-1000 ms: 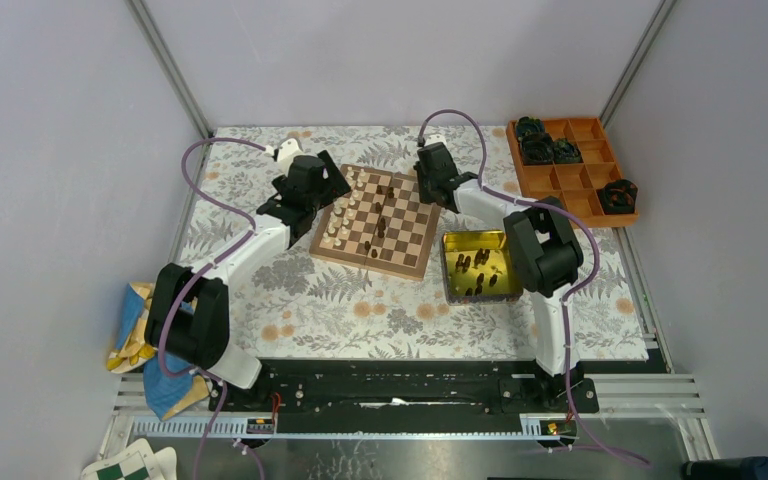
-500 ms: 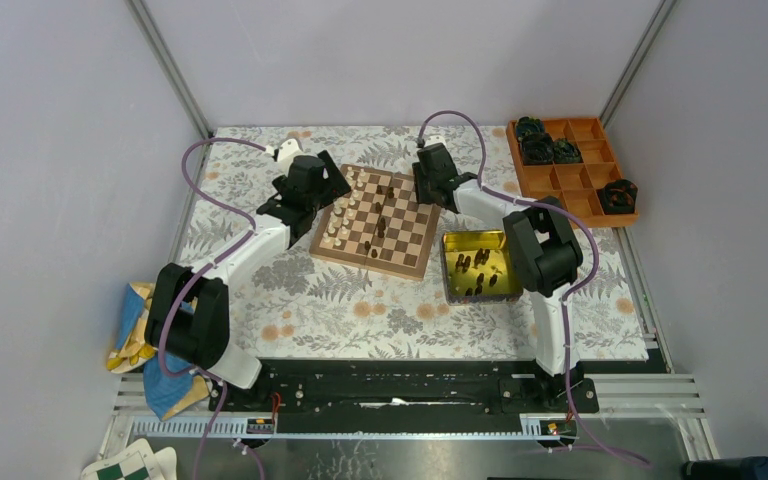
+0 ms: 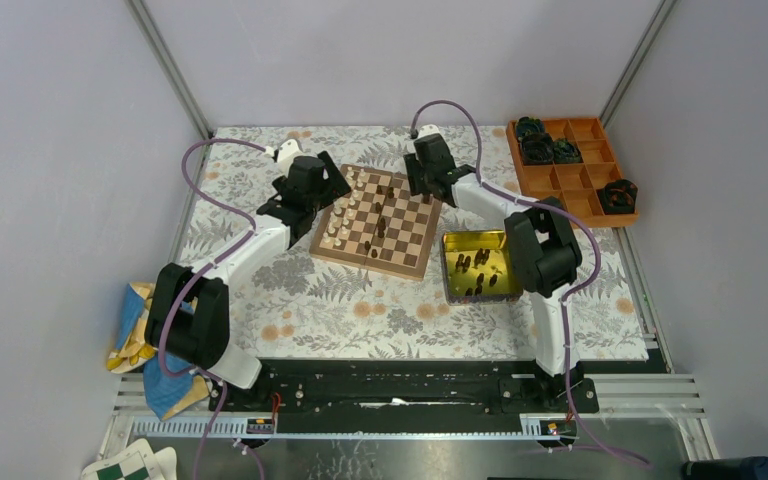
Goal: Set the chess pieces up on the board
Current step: Place the chess piece on the chessboard, then pick up the chess piece from the chessboard.
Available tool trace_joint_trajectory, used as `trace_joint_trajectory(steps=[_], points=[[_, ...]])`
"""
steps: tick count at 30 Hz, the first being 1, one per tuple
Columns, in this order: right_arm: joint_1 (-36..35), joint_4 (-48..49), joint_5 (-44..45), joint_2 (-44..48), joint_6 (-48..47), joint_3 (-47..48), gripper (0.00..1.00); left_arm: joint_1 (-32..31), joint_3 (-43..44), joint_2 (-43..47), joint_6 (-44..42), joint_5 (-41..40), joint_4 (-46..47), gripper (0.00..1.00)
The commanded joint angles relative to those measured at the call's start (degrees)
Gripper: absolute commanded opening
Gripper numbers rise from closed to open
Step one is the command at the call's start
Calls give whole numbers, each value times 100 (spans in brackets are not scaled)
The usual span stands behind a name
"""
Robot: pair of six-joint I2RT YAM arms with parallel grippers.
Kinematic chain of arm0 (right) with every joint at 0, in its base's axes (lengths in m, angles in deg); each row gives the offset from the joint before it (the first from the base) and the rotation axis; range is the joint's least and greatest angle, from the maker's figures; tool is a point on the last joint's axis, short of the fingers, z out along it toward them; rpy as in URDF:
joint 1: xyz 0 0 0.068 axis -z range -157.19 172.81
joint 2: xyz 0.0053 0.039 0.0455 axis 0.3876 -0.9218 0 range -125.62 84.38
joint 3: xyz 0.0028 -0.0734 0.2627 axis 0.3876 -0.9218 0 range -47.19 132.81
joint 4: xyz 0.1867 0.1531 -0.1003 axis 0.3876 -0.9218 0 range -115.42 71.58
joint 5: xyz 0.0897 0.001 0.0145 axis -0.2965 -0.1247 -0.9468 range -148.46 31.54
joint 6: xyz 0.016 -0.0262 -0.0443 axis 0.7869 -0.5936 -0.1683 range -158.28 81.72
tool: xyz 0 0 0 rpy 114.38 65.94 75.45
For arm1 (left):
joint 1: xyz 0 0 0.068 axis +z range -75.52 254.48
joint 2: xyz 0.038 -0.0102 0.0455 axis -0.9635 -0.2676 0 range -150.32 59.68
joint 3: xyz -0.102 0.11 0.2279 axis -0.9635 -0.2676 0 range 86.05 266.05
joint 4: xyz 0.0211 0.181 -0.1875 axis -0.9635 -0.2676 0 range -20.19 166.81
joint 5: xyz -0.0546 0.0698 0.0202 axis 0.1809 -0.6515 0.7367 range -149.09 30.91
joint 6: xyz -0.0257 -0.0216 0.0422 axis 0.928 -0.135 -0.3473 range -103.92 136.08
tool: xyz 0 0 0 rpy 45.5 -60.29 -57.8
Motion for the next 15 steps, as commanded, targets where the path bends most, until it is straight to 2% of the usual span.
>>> trace_joint_trajectory(steps=[1,5,15], points=[[-153,-59,-132,349,-385,404,58,50,-31,-68,27,2,261,97],[-275,-127,-432,206,-650,622,63,50,-22,-99,27,10,252,97],[-484,-267,-891,-206,-836,1089,64,50,-4,-113,27,2,234,97]])
